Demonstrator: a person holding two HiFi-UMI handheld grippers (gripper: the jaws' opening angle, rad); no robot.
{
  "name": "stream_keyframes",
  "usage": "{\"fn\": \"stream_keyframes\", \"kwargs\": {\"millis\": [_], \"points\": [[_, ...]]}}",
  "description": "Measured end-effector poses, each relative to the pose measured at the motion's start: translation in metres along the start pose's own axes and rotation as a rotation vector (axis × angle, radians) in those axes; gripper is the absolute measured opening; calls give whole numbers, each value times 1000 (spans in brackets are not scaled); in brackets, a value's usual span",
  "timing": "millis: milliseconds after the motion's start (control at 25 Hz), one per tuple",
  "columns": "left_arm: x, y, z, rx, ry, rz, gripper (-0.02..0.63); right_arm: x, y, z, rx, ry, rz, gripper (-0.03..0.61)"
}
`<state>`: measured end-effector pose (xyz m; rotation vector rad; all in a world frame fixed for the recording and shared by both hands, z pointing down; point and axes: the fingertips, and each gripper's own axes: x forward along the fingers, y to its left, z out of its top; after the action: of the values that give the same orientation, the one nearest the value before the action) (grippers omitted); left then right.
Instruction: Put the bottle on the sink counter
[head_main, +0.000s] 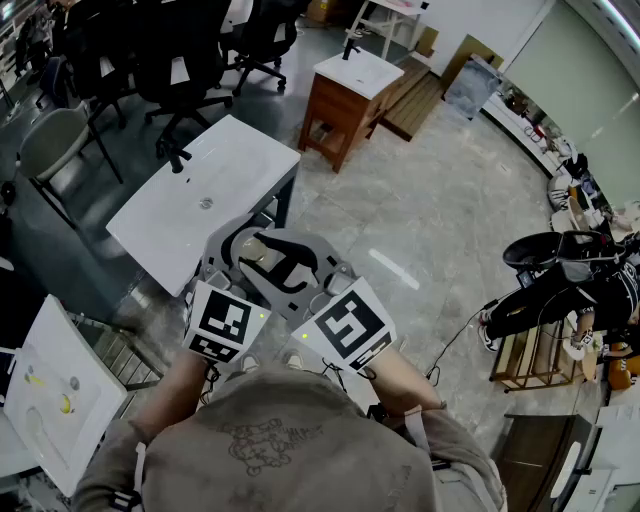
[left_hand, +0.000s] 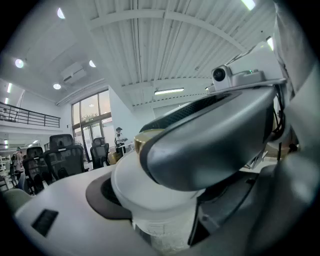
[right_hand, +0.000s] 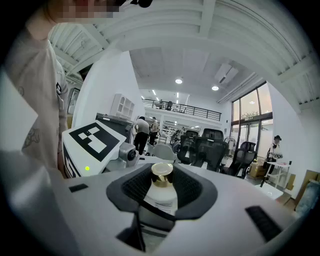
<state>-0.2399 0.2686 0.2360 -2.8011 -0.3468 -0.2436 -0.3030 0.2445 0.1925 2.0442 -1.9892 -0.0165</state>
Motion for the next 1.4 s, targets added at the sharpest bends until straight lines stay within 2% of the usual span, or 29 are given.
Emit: {"fn": "stream_keyframes", "kwargs": {"millis": [720, 1400], "points": [[32, -6, -3, -9, 53, 4, 330, -10, -29, -16, 54, -17, 20, 138], [90, -36, 2, -14, 94, 31, 330, -49, -75, -49, 70, -21, 43, 137]]}}
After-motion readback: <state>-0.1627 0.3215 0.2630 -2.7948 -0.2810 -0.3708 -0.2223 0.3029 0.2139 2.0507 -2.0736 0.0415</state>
